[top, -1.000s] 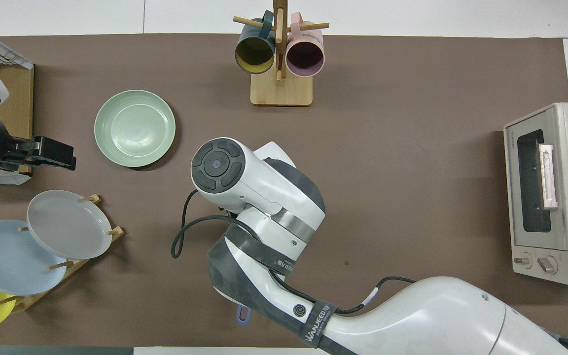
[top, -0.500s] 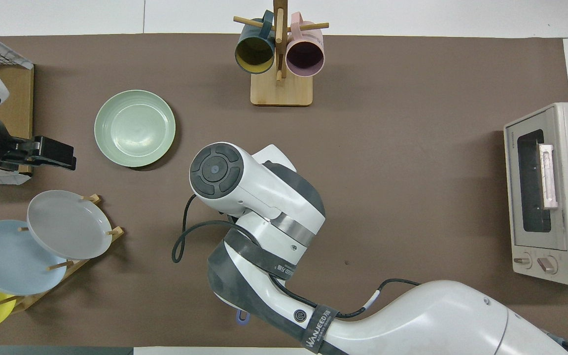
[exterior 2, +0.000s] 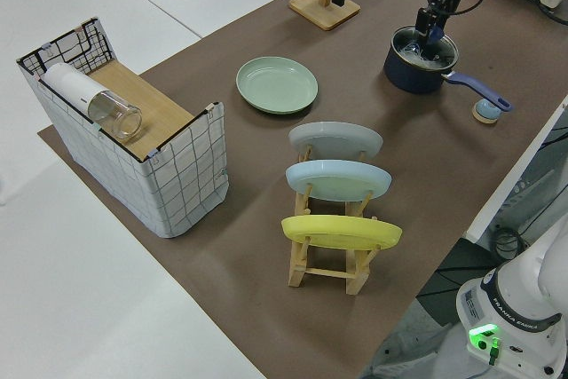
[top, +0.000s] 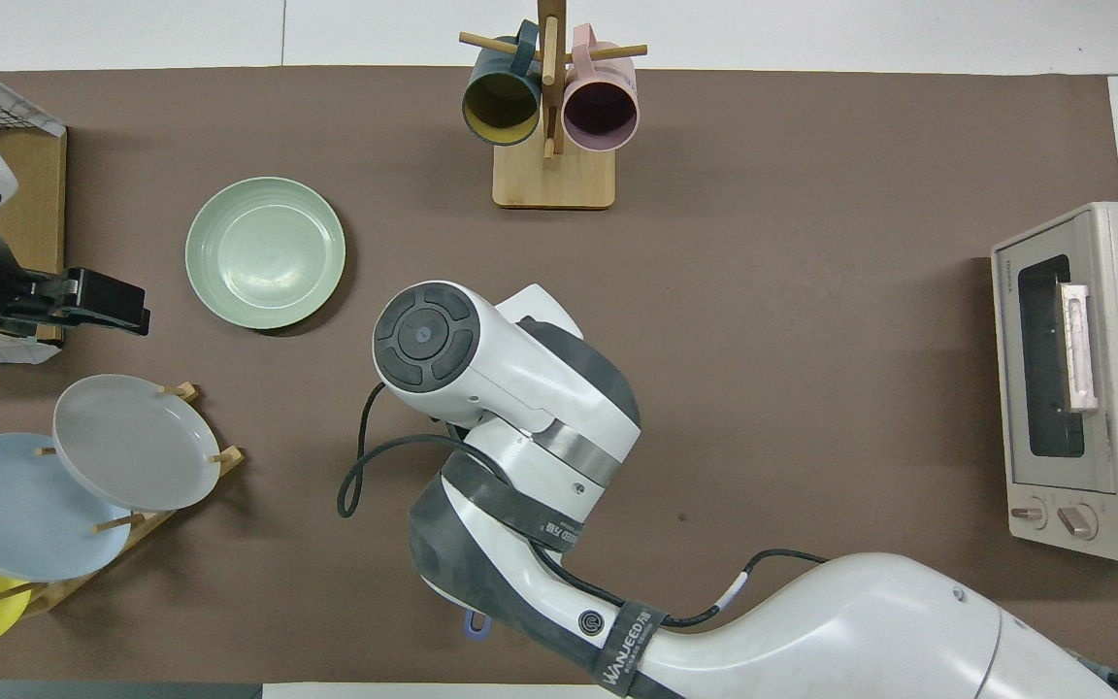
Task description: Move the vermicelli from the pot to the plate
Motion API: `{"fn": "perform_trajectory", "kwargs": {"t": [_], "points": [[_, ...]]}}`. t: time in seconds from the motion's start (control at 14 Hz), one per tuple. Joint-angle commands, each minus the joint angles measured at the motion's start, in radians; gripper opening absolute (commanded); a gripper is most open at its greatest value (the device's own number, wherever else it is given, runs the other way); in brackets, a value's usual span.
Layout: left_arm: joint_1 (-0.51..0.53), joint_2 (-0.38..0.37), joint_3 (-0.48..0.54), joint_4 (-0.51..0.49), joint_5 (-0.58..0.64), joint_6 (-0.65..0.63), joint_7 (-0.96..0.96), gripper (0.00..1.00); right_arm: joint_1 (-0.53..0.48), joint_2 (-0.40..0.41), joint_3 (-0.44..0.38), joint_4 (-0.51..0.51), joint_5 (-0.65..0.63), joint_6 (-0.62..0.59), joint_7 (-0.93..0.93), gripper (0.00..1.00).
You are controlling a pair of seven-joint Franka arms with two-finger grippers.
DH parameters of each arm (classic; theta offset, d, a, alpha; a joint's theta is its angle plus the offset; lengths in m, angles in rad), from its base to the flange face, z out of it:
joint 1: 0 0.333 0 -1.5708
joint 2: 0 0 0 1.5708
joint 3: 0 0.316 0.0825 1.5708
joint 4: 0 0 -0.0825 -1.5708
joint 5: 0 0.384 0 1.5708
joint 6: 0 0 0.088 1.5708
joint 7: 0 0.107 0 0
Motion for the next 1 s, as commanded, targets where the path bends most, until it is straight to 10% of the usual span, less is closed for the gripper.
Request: {"fn": "perform_trajectory", "kwargs": {"t": [0.0,0.93], "points": [[0.014,-0.010,-0.010,0.003,0.014,-0.010,0.003,1.00,-0.050,-0.022,0.052,0.008,-0.015,0.020,-0.021,0.34],[-0.012,-0.022,-0.025,-0.032,-0.032,0.042,-0.084,1.00,-0.251,-0.125,-0.026,0.001,0.005,-0.066,-0.541,0.34]]}}
